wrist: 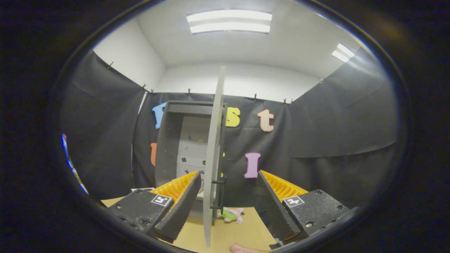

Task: Open the shoe cabinet door, grab the shoes and put them into the shoe cabinet, then close the shoe cabinet door.

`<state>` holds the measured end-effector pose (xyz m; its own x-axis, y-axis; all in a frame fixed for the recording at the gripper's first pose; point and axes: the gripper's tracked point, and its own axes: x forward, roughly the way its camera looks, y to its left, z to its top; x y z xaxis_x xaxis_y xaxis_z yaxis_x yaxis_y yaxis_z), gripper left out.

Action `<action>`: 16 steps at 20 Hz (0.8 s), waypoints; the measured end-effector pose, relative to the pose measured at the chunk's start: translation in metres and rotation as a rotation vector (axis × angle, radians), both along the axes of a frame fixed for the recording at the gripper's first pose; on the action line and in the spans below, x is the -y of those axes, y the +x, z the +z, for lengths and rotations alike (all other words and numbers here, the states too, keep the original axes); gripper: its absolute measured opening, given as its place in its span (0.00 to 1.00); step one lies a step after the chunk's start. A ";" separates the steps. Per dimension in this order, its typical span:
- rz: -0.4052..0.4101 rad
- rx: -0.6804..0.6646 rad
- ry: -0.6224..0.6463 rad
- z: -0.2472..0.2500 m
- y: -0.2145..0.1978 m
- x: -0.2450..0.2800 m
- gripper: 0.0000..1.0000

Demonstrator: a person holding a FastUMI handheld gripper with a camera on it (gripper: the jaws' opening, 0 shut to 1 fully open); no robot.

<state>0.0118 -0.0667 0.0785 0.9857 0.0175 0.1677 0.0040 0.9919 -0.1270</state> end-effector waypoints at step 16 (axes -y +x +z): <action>0.008 -0.190 0.080 -0.054 0.104 0.047 1.00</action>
